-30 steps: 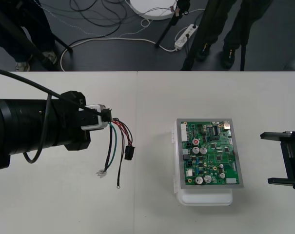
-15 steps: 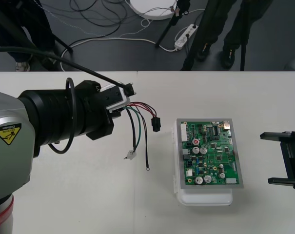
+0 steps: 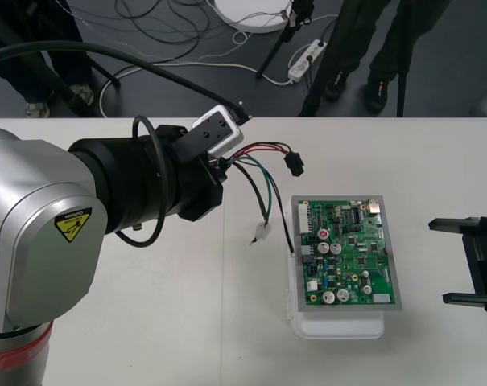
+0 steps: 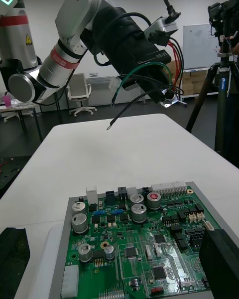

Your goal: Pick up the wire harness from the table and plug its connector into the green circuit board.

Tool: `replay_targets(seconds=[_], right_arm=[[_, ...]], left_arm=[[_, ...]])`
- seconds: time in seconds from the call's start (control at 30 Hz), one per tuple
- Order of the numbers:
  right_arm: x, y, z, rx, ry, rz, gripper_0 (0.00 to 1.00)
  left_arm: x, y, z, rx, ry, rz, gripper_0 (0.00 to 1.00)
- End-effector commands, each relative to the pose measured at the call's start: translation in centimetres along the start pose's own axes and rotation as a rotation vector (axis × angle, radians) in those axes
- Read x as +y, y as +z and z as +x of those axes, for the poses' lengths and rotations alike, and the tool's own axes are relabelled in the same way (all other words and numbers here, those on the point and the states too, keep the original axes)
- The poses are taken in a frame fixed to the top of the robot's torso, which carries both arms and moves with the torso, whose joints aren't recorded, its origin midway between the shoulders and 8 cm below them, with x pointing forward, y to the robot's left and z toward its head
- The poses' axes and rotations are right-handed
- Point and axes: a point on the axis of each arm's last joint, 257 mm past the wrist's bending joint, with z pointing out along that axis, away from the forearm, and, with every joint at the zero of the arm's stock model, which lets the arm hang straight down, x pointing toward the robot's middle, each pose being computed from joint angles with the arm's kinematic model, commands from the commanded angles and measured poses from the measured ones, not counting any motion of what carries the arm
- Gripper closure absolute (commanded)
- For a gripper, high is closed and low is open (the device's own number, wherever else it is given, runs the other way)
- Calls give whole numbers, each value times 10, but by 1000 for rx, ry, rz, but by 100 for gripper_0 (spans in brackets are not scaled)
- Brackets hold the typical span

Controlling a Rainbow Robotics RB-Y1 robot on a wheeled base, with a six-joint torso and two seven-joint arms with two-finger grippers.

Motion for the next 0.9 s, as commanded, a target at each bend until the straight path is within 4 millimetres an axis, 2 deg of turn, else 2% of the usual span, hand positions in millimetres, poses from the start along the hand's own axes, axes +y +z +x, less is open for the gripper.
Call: replay_targets(seconds=[0.03,0.2,0.5,0.67,0.9], right_arm=[[-7,8,-16,-35,12,-21,0],[-7,9,-17,-40,21,-22,0],[-7,12,-22,-57,42,-24,0],[-8,12,-39,-86,72,-24,0],[-2,13,-74,-156,250,-34,0]], left_arm=[[-7,1,-41,-58,-17,18,100],[-3,12,-52,-56,-90,33,100],[4,26,-52,-34,-120,45,100],[6,33,-47,-12,-128,52,100],[6,42,-41,5,-140,60,100]])
